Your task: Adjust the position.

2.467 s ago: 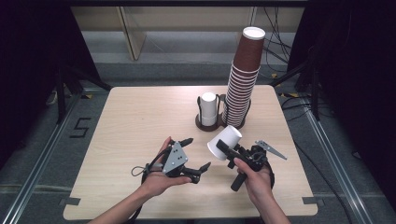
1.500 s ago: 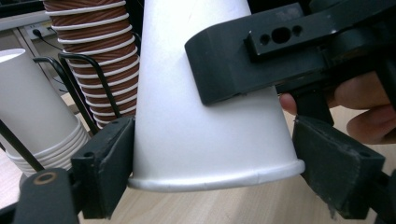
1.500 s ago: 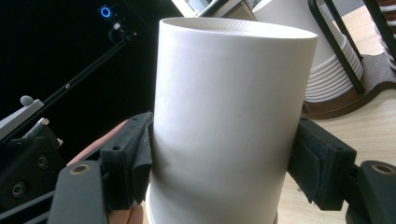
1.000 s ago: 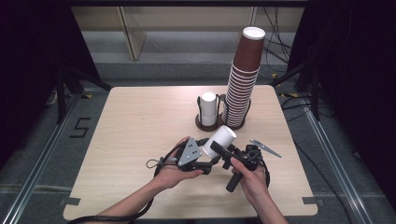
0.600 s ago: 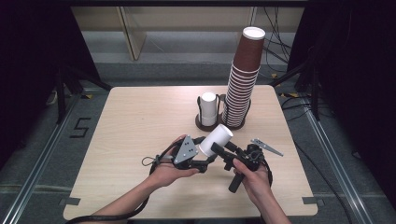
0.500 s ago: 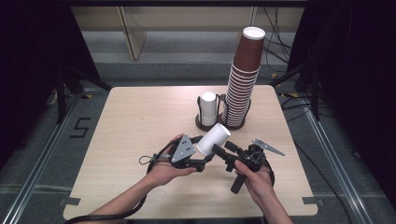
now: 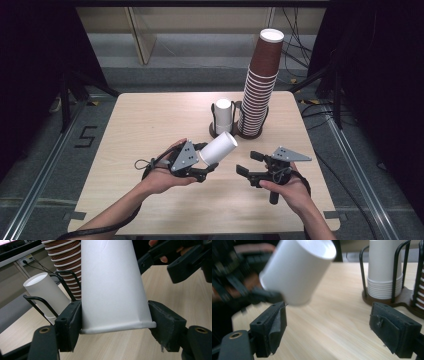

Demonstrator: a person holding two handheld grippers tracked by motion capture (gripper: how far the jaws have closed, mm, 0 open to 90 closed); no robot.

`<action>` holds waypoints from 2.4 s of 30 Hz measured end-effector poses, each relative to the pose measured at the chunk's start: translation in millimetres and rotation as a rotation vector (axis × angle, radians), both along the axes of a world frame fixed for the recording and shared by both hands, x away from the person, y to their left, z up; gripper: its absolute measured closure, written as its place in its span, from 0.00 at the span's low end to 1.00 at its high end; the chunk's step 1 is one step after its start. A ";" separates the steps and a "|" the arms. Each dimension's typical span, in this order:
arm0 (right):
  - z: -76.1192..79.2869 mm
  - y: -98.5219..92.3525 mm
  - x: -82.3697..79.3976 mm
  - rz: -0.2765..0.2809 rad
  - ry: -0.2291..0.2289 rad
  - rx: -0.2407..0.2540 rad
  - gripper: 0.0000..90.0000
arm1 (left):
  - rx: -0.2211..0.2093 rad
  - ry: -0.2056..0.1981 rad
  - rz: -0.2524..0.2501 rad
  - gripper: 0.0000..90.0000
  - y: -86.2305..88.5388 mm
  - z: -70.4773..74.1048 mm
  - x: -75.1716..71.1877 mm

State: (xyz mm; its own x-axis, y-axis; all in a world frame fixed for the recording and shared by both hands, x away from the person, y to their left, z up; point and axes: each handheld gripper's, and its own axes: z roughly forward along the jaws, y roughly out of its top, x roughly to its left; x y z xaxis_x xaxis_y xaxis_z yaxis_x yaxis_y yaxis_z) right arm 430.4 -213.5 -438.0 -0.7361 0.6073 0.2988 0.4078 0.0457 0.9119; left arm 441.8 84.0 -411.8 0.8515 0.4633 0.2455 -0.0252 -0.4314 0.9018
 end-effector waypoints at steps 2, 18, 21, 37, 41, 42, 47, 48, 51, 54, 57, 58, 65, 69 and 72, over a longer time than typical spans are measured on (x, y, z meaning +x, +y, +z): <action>-0.6 -1.1 2.2 0.025 -0.024 -0.075 0.17 | 0.030 -0.001 -0.012 0.34 1.5 2.0 -0.5; -7.5 12.6 10.8 0.228 -0.139 -0.419 0.18 | 0.222 0.053 -0.142 0.33 4.3 -6.6 -2.3; -6.3 17.5 12.4 0.278 -0.171 -0.455 0.18 | 0.262 0.069 -0.173 0.33 4.0 -9.0 -3.7; -0.2 43.7 15.3 0.494 -0.209 -0.577 0.20 | 0.431 0.112 -0.287 0.34 -3.5 -16.8 -4.4; 1.0 49.3 17.9 0.534 -0.237 -0.596 0.20 | 0.465 0.115 -0.312 0.34 -6.4 -16.8 -5.3; 0.3 50.8 16.6 0.543 -0.214 -0.597 0.20 | 0.465 0.115 -0.312 0.35 -6.4 -16.8 -5.3; -0.8 59.7 15.2 0.595 -0.216 -0.639 0.21 | 0.488 0.119 -0.330 0.35 -12.0 -18.5 -7.8; -0.8 59.7 15.2 0.595 -0.216 -0.639 0.21 | 0.488 0.119 -0.330 0.35 -12.0 -18.5 -7.8; -3.0 66.0 14.3 0.616 -0.228 -0.669 0.23 | 0.518 0.112 -0.336 0.35 -15.3 -18.9 -9.5; -5.0 68.2 13.5 0.628 -0.209 -0.666 0.24 | 0.543 0.106 -0.346 0.35 -15.8 -18.0 -8.9; -7.0 71.0 13.3 0.643 -0.217 -0.683 0.28 | 0.546 0.112 -0.347 0.35 -18.1 -18.4 -9.7; -7.0 71.0 13.3 0.643 -0.217 -0.683 0.28 | 0.546 0.112 -0.347 0.35 -18.1 -18.4 -9.7; -7.6 72.0 13.7 0.680 -0.235 -0.728 0.38 | 0.563 0.112 -0.370 0.35 -22.9 -17.8 -11.5; -8.1 70.0 12.8 0.671 -0.235 -0.729 0.39 | 0.562 0.107 -0.367 0.34 -24.3 -17.8 -11.2; -8.0 69.6 15.9 0.694 -0.276 -0.727 0.39 | 0.558 0.105 -0.369 0.31 -24.4 -17.6 -10.8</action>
State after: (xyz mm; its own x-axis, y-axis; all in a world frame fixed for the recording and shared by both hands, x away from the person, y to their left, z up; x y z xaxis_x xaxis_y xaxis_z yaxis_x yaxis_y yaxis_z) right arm 446.3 -143.9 -446.0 -0.9795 -0.0095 -0.2013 -0.1366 0.7659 0.6283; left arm 431.0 59.6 -429.4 0.9621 -0.0345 0.2706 -0.1845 -0.8129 0.5524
